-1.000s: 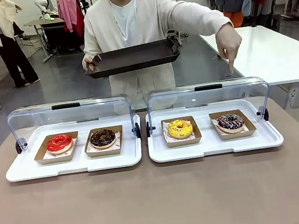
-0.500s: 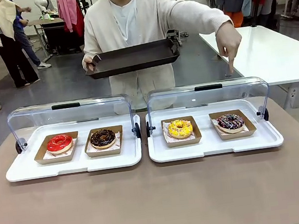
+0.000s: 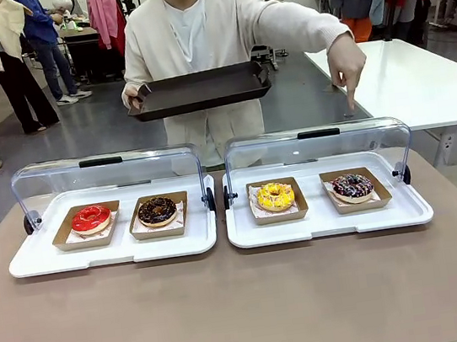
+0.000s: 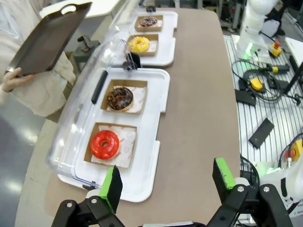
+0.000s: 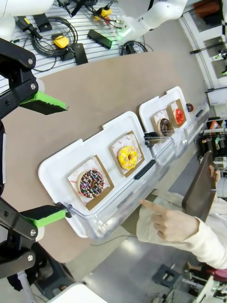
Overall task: Provide the desired donut to the person.
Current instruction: Pick up and lift the Paper togo box containing the Donut pointed at by the person.
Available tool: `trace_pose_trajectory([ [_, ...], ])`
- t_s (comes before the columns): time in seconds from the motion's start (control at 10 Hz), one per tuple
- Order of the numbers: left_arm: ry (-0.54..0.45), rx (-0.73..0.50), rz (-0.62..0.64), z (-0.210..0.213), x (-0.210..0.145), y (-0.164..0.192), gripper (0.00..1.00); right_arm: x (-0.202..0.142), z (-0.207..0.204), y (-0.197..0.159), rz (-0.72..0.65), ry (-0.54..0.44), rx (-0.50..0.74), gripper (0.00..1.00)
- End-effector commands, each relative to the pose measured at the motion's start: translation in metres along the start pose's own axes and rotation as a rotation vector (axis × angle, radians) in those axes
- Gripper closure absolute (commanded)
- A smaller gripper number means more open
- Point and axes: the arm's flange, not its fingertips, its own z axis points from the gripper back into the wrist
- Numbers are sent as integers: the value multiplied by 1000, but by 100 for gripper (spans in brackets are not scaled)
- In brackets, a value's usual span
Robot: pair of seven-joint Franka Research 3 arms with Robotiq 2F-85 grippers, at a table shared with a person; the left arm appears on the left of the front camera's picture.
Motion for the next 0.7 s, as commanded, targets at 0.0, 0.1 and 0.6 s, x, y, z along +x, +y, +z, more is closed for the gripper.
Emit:
trace_pose_trajectory([
  [0.0, -142, 50, 9, 3, -4, 11, 0, -1, -1, 0, -1, 0, -3, 0],
  [0.1, -189, 70, 25, 2, -7, 14, 0, -1, -1, 0, -1, 0, -3, 0],
  [0.6, -282, 1, 50, -1, -16, 19, 0, -1, -1, 0, -1, 0, -3, 0],
])
